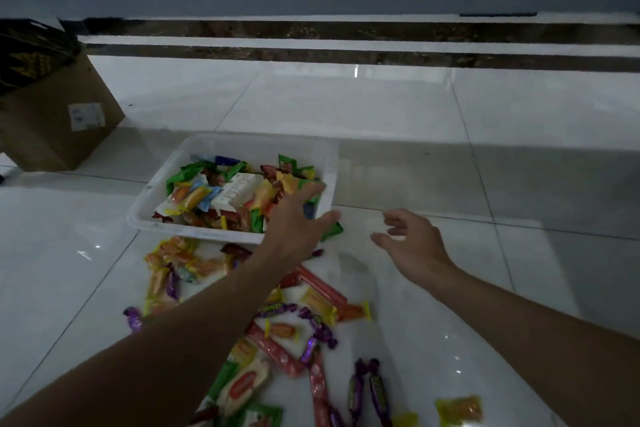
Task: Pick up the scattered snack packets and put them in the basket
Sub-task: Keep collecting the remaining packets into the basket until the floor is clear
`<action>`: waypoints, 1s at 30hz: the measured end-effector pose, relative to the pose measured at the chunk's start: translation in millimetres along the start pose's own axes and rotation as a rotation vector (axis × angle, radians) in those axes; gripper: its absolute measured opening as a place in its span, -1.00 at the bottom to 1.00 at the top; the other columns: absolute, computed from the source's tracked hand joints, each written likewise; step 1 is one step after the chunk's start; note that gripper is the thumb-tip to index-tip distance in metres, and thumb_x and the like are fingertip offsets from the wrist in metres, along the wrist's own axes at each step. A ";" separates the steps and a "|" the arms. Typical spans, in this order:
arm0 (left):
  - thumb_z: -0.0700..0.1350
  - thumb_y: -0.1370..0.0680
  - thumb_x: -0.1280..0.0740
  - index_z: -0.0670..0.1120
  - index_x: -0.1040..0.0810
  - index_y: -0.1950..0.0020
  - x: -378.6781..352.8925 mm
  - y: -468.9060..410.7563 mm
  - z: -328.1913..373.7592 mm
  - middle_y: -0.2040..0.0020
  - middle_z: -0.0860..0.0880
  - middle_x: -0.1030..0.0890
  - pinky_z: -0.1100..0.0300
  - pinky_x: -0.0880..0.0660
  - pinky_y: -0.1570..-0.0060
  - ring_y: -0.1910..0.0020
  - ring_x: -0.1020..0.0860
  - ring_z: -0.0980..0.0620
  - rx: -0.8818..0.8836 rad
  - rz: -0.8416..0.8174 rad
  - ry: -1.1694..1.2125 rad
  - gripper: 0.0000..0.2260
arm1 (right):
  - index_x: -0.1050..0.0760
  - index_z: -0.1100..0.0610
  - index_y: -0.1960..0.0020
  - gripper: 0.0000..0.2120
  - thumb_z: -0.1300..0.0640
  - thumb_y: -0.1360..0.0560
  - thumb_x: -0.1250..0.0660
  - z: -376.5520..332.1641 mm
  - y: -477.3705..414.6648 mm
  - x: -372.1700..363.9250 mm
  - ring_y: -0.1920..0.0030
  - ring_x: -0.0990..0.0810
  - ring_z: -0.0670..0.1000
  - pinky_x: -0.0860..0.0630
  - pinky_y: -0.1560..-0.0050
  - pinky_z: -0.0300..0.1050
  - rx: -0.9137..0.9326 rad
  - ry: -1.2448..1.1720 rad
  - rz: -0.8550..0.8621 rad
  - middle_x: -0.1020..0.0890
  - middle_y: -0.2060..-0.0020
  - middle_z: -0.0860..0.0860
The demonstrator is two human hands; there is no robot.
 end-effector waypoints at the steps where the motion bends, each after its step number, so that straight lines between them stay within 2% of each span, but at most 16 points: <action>1: 0.01 -0.48 -0.44 0.01 -0.46 -0.37 -15.0 10.5 0.1 -0.34 0.05 -0.48 0.14 -0.42 -0.28 -0.29 -0.44 0.10 -0.005 -0.039 -0.003 -0.52 | -0.48 0.09 -0.31 -0.52 0.06 -0.43 -0.48 10.8 11.1 3.5 -0.11 -0.56 -0.06 -0.49 -0.09 -0.20 -0.008 0.007 -0.019 -0.57 -0.18 -0.02; 3: 0.03 -0.46 -0.45 0.03 -0.46 -0.37 -46.1 33.3 -3.7 -0.36 0.05 -0.47 0.08 -0.39 -0.32 -0.32 -0.42 0.09 0.001 -0.115 -0.015 -0.51 | -0.46 0.08 -0.32 -0.49 0.05 -0.41 -0.50 33.3 31.4 9.2 -0.11 -0.55 -0.06 -0.47 -0.08 -0.22 -0.021 0.045 -0.082 -0.56 -0.19 -0.01; 5: 0.03 -0.46 -0.45 0.04 -0.46 -0.37 -74.6 56.8 -13.0 -0.36 0.06 -0.47 0.11 -0.38 -0.31 -0.33 -0.42 0.10 0.020 -0.193 -0.041 -0.51 | -0.44 0.07 -0.34 -0.46 0.05 -0.40 -0.50 56.1 49.1 14.4 -0.13 -0.53 -0.05 -0.45 -0.08 -0.23 -0.040 0.095 -0.151 -0.54 -0.21 0.00; 10: 0.00 -0.44 -0.48 0.05 -0.46 -0.36 -111.5 91.5 -41.8 -0.31 0.01 -0.51 0.25 -0.42 -0.15 -0.17 -0.51 0.08 0.103 -0.322 -0.086 -0.49 | -0.41 0.07 -0.37 -0.40 0.07 -0.39 -0.52 96.7 74.4 28.2 -0.16 -0.51 -0.04 -0.47 -0.07 -0.23 -0.111 0.190 -0.231 -0.52 -0.26 0.03; 12: 0.00 -0.44 -0.48 0.02 -0.45 -0.37 -118.5 101.2 -49.6 -0.34 0.01 -0.48 0.27 -0.36 -0.19 -0.25 -0.46 0.08 0.098 -0.352 -0.100 -0.48 | -0.40 0.07 -0.38 -0.37 0.11 -0.36 -0.54 107.1 82.5 30.3 -0.17 -0.50 -0.05 -0.46 -0.03 -0.24 -0.127 0.213 -0.266 -0.51 -0.27 0.03; 15: 0.00 -0.45 -0.47 0.00 -0.44 -0.39 -126.3 113.5 -56.2 -0.39 -0.01 -0.43 0.19 -0.34 -0.28 -0.34 -0.40 0.03 0.085 -0.399 -0.130 -0.47 | -0.42 0.05 -0.36 -0.32 0.12 -0.29 -0.58 121.7 94.5 33.4 -0.15 -0.50 -0.05 -0.48 0.00 -0.24 -0.147 0.290 -0.327 -0.51 -0.23 0.00; 18: -0.01 -0.45 -0.47 -0.01 -0.43 -0.40 -130.8 119.6 -60.1 -0.38 -0.02 -0.44 0.23 -0.34 -0.22 -0.33 -0.41 0.04 0.090 -0.416 -0.125 -0.46 | -0.46 0.06 -0.31 -0.32 0.15 -0.23 -0.60 132.3 104.9 33.0 -0.09 -0.51 -0.06 -0.51 -0.01 -0.21 -0.141 0.376 -0.404 -0.53 -0.16 0.01; 22: 0.02 -0.45 -0.47 0.02 -0.40 -0.42 -133.1 126.4 -63.3 -0.40 0.01 -0.44 0.24 -0.35 -0.22 -0.35 -0.41 0.05 0.051 -0.456 -0.171 -0.44 | -0.47 0.08 -0.29 -0.43 0.19 -0.31 -0.50 145.4 114.7 24.0 -0.11 -0.52 0.01 -0.53 -0.10 -0.11 -0.096 0.557 -0.562 -0.52 -0.15 0.03; 24: 0.01 -0.46 -0.46 0.02 -0.38 -0.43 -132.9 130.0 -63.1 -0.40 0.02 -0.43 0.27 -0.31 -0.22 -0.37 -0.38 0.05 0.024 -0.486 -0.212 -0.43 | -0.52 0.09 -0.19 -0.58 0.20 -0.34 -0.44 152.2 118.0 20.4 -0.05 -0.56 0.04 -0.54 -0.01 -0.10 -0.030 0.669 -0.595 -0.57 -0.10 0.04; 27: 0.04 -0.43 -0.49 0.06 -0.36 -0.44 -131.8 135.2 -64.3 -0.41 0.03 -0.41 0.25 -0.29 -0.24 -0.38 -0.35 0.06 -0.064 -0.544 -0.287 -0.38 | -0.53 0.14 -0.09 -0.74 0.18 -0.40 -0.38 158.3 121.5 18.5 0.04 -0.58 0.08 -0.53 0.07 -0.09 0.016 0.736 -0.570 -0.60 0.00 0.07; 30: 0.05 -0.38 -0.52 0.08 -0.36 -0.43 -136.7 145.6 -67.8 -0.37 0.03 -0.43 0.19 -0.30 -0.27 -0.34 -0.33 0.05 -0.237 -0.669 -0.415 -0.34 | -0.54 0.14 -0.13 -0.73 0.16 -0.43 -0.35 157.5 118.2 21.3 0.01 -0.58 0.08 -0.56 -0.01 -0.02 -0.014 0.646 -0.456 -0.62 -0.01 0.08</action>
Point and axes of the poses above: each hand's wrist, its own y-axis away from the middle knuckle, its own x-axis out of the back of the hand, z = x × y, the point moved 3 cm from there along -y, towards the middle knuckle
